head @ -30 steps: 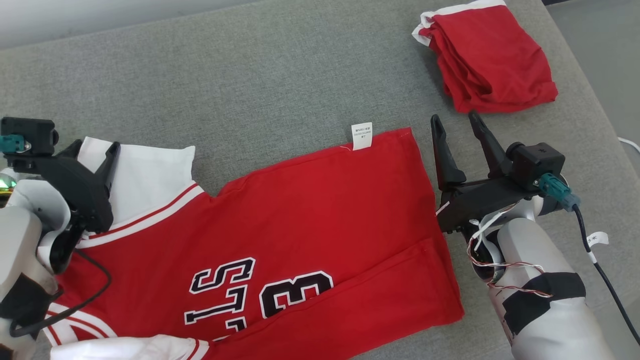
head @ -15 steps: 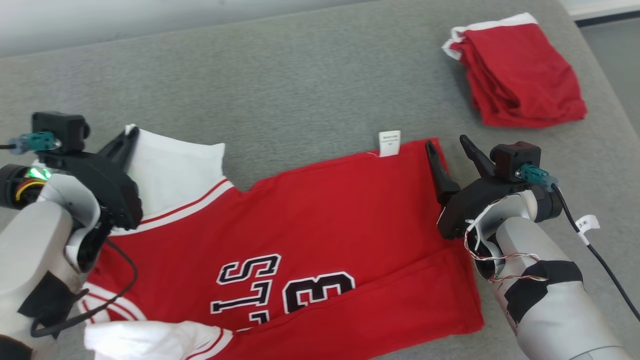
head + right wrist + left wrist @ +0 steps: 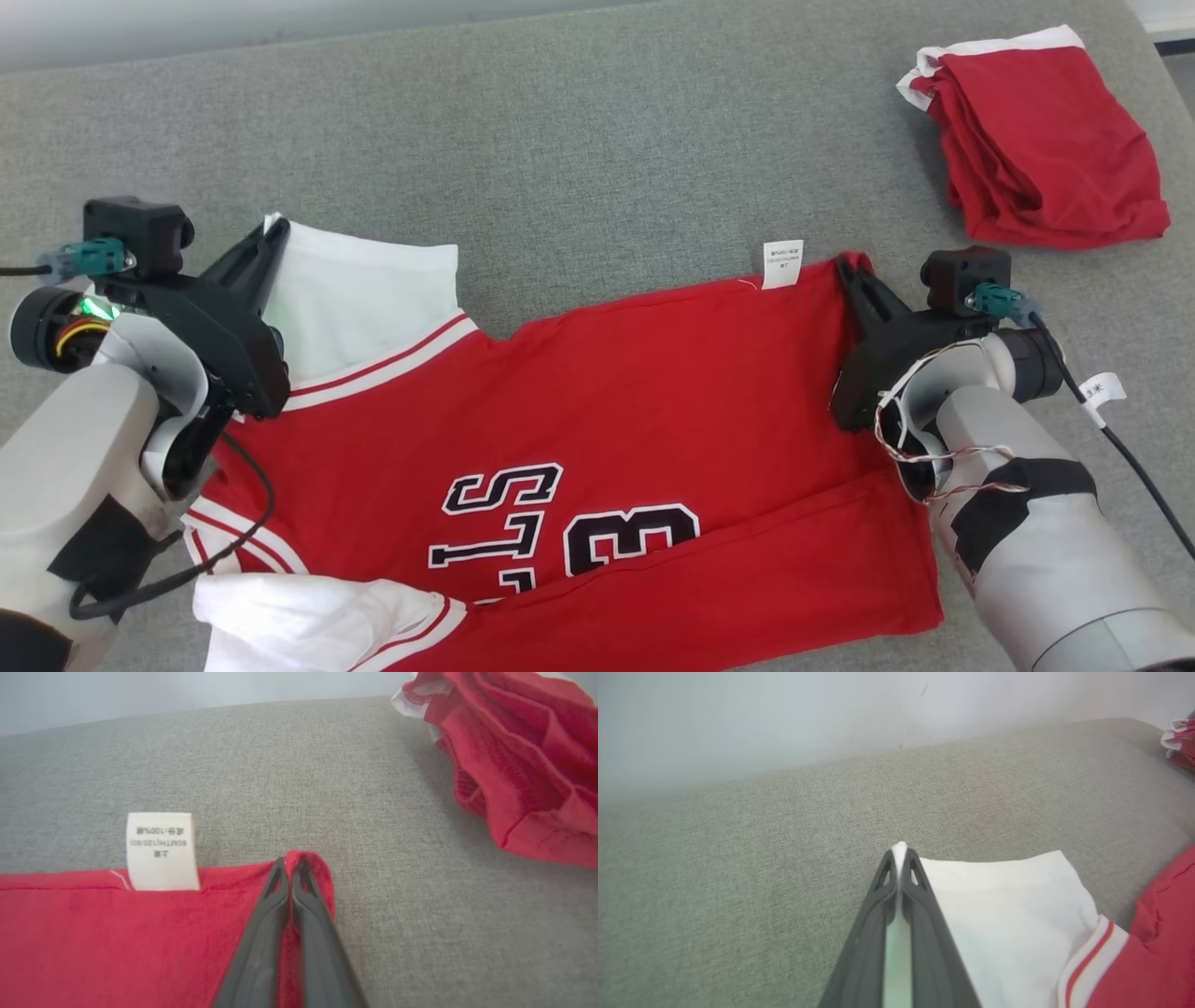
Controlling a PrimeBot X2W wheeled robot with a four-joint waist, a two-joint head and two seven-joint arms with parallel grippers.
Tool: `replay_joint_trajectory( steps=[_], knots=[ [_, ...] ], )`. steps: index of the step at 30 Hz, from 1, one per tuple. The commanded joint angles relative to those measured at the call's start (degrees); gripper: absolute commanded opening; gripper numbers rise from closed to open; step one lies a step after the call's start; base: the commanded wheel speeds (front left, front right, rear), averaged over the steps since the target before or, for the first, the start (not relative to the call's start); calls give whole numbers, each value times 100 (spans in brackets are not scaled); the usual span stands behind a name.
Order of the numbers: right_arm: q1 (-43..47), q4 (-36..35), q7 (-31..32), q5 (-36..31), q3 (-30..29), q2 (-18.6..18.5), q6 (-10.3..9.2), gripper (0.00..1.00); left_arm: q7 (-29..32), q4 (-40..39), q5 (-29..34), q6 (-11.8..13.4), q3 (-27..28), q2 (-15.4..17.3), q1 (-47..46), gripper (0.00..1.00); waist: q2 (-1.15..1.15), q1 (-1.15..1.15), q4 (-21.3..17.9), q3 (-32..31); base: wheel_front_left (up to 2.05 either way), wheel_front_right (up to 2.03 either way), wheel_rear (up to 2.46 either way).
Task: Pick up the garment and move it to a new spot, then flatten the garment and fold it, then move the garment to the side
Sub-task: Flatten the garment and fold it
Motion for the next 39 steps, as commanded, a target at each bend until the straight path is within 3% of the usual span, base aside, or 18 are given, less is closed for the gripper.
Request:
replay_joint_trajectory(
  steps=[1, 8, 11, 17, 20, 26, 31, 39],
  knots=[
    [-119, 44, -122, 42, 6, -42, -11, 0, -85, 26, -112, 9, -18, 38, -88, 0, 0, 0, 16, -5, 0, 0, 0],
    [-259, 256, -437, -18, -55, -49, -11, 0, -571, 135, -120, 9, -26, -3, -195, 0, 0, 0, 118, -217, 0, 0, 0],
    [-29, 236, -504, 139, -33, 53, -11, 0, -769, 31, -167, 9, -152, -51, 54, 0, 0, 0, 170, -415, 0, 0, 0],
    [556, -60, -583, 336, 29, -129, -11, 0, -1182, -299, -335, 9, -134, -59, 661, 0, 0, 0, 321, -810, 0, 0, 0],
    [979, -397, -592, 505, -11, -334, -11, 0, -1327, -618, -353, 50, 8, -18, 1160, 0, 0, 0, 395, -1015, 0, 0, 0],
    [1856, -1093, -592, 875, -208, -552, -11, 0, -1370, -1874, 0, 393, 645, -2, 2484, 0, 0, 0, 540, -1260, 0, 0, 0],
    [2504, -1643, -592, 1093, -563, -648, -11, 0, -1371, -2740, 400, 631, 1052, -224, 3570, 0, 0, 0, 751, -1345, 0, 0, 0],
    [3300, -2184, -592, 1158, -830, -668, -11, 0, -1373, -2998, 808, 666, 1549, -744, 4632, 0, 0, 0, 918, -1473, 0, 0, 0]
  ],
)
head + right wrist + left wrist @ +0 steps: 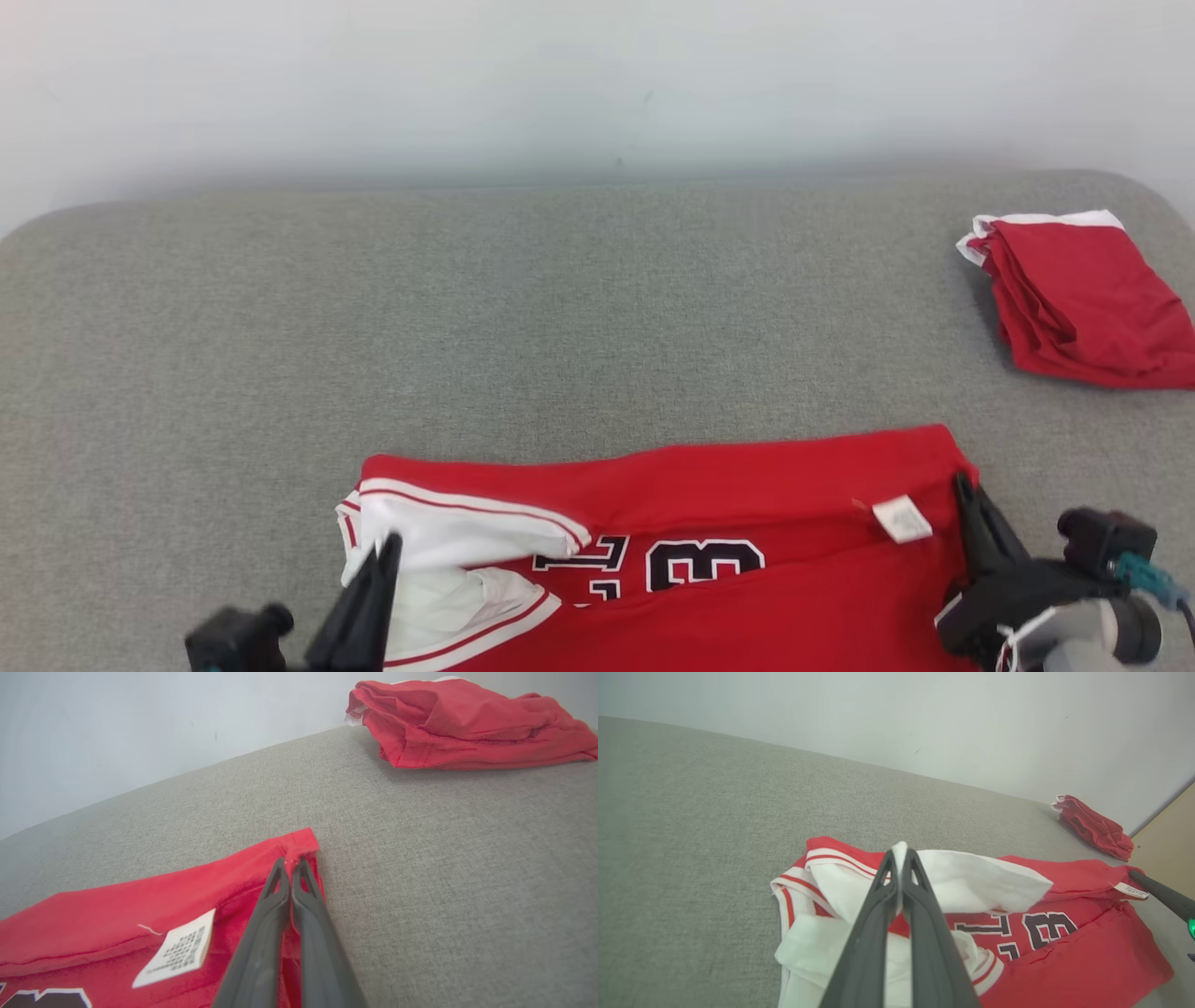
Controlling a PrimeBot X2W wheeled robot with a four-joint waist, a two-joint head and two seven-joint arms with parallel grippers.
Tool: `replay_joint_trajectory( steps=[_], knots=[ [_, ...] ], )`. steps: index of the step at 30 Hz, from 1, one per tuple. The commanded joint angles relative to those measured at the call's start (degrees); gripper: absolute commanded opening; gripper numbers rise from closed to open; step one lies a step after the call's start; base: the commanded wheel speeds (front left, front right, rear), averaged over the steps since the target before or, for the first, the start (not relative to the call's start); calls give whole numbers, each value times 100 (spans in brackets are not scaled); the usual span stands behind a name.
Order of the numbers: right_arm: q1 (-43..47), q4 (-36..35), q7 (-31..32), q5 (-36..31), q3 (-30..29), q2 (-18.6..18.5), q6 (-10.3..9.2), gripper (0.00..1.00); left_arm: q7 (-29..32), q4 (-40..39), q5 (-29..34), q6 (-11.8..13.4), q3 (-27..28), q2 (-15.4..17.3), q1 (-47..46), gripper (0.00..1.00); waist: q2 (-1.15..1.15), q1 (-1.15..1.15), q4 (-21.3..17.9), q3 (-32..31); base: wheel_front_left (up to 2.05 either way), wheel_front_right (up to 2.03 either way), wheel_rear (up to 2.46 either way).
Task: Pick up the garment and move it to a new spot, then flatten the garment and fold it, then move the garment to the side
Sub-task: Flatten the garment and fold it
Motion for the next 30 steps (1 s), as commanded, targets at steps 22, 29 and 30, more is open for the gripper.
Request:
replay_joint_trajectory(
  steps=[22, 29, 30],
  knots=[
    [662, -21, 7, 150, -238, -64, -11, 100, -14, 921, 1450, -222, 1301, -980, 730, 100, 0, 1, 174, -384, 0, 0, 0],
    [524, 330, 146, 41, -216, -72, -11, 100, -14, 283, 2388, -105, 2153, -1323, 992, 100, 0, 1, 280, -492, 0, 0, 0],
    [505, 409, 190, 27, -187, -51, -11, 100, -14, 218, 2501, -123, 2271, -1392, 1051, 100, 0, 1, 296, -502, 0, 0, 0]
  ],
)
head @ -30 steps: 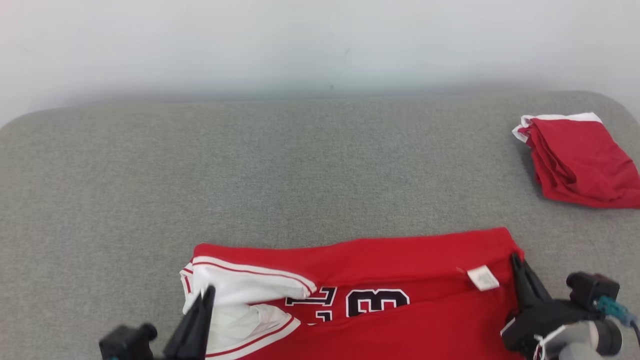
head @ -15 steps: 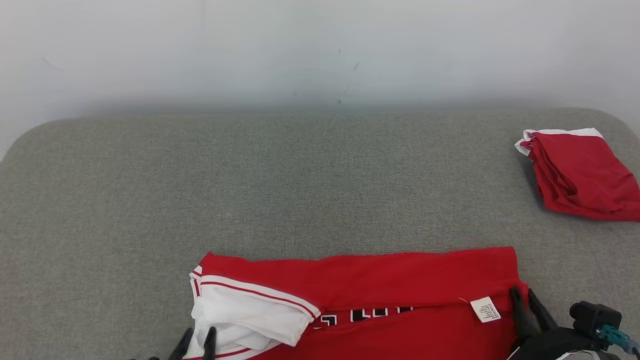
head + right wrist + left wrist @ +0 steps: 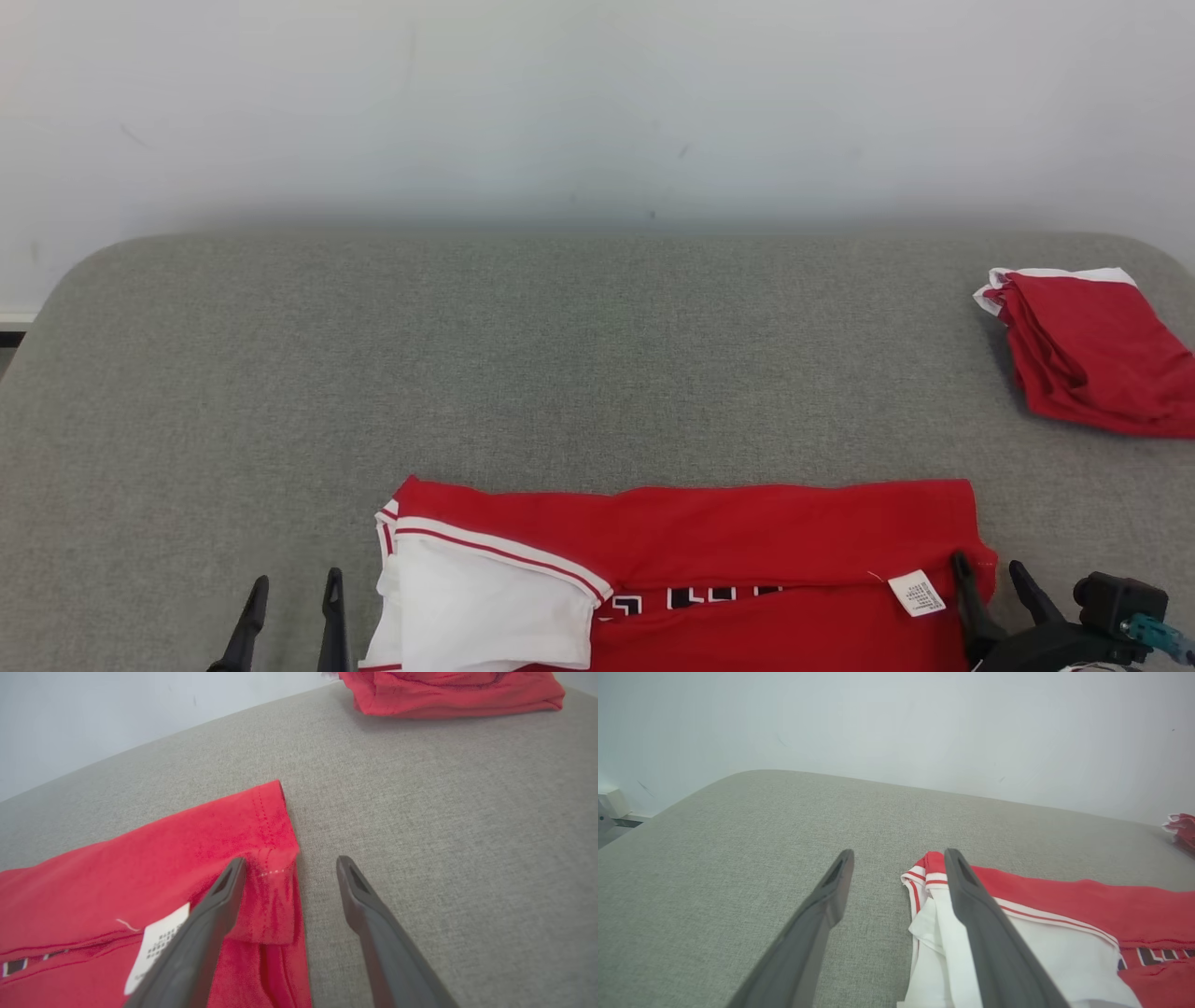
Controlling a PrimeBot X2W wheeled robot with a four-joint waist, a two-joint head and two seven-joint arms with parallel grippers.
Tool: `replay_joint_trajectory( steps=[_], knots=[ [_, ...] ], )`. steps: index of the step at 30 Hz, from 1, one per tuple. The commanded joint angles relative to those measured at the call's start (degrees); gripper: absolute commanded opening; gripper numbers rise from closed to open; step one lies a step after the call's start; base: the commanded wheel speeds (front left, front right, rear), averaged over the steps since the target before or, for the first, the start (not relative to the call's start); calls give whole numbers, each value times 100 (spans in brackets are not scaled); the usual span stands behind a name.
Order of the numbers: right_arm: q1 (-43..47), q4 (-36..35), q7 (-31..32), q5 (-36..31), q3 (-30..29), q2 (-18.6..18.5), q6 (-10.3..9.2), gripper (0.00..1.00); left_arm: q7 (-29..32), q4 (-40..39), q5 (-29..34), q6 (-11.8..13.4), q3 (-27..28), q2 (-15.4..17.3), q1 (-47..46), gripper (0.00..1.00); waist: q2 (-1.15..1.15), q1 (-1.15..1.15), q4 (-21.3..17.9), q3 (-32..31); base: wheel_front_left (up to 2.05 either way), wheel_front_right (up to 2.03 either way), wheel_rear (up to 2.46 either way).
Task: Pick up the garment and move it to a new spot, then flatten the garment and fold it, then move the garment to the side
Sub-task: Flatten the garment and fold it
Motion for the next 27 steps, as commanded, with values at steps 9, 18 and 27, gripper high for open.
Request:
replay_joint_trajectory(
  steps=[9, 18, 27],
  knots=[
    [-123, 555, 64, -86, 191, 119, -11, 100, -14, 64, 528, -275, 574, -364, 434, 100, 0, 0, 169, -94, 0, 0, 0],
    [-87, 663, 117, 152, 435, 151, -11, 0, -14, -118, 692, -426, 921, -502, 564, 100, 0, 0, 173, -215, 0, 0, 0],
    [-305, 941, -72, 155, 107, -376, -12, 0, -14, -115, 593, -442, 840, -517, 589, 100, 0, 0, 93, -311, 0, 0, 0]
  ],
)
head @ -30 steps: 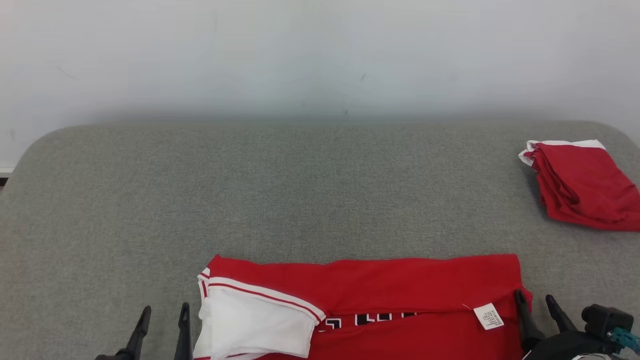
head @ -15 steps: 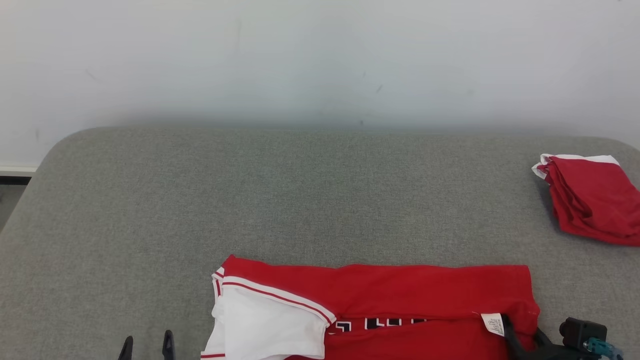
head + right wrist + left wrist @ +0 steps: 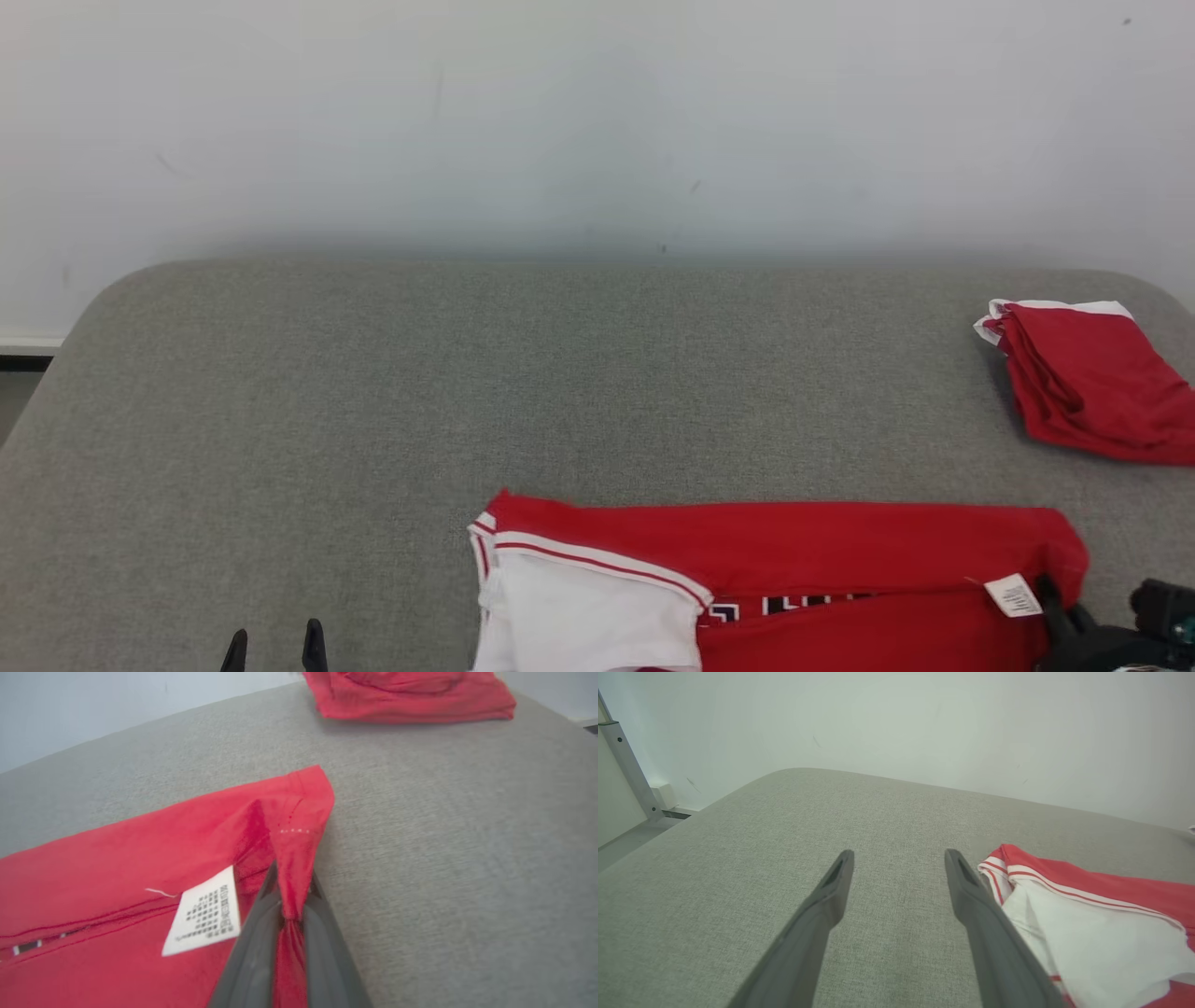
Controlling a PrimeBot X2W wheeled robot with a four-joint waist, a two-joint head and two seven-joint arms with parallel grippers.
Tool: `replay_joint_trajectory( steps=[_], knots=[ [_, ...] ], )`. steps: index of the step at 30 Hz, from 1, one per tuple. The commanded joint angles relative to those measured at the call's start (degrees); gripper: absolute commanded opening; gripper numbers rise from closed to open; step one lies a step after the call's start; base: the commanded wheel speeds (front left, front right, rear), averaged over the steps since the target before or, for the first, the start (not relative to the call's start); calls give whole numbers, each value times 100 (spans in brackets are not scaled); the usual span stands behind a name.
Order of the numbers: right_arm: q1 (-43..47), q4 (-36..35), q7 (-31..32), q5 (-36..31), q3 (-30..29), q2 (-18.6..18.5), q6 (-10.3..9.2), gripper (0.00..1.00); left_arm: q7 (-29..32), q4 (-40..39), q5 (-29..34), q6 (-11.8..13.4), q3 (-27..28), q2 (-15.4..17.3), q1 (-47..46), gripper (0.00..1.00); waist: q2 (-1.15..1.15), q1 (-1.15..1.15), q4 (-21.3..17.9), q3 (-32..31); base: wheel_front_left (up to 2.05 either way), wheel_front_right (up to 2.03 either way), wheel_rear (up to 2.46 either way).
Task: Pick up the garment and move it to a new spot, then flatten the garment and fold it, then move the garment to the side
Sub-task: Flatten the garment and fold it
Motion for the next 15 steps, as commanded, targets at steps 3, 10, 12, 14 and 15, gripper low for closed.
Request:
replay_joint_trajectory(
  steps=[3, 10, 12, 14, 15],
  knots=[
    [-105, -54, -40, 11, -104, -188, -13, 0, -14, 19, -98, 35, -29, -9, 73, 100, 0, 0, -59, -30, 0, 0, 0],
    [-21, -811, 149, -95, 118, -114, -13, 0, -14, 73, -187, 76, -16, -10, 155, 100, 0, 0, -172, -63, 0, 0, 0],
    [115, -1253, 312, 17, 217, 15, -12, 0, -14, 102, -196, 82, 1, -11, 172, 100, 0, 0, -191, -80, 0, 0, 0],
    [254, -1763, 508, 172, 254, 128, -12, 0, -14, 129, -192, 80, 15, -11, 182, 100, 0, 0, -194, -93, 0, 0, 0],
    [333, -2070, 639, 268, 301, 244, -12, 0, -14, 141, -190, 79, 18, -12, 178, 100, 0, 0, -187, -95, 0, 0, 0]
  ],
)
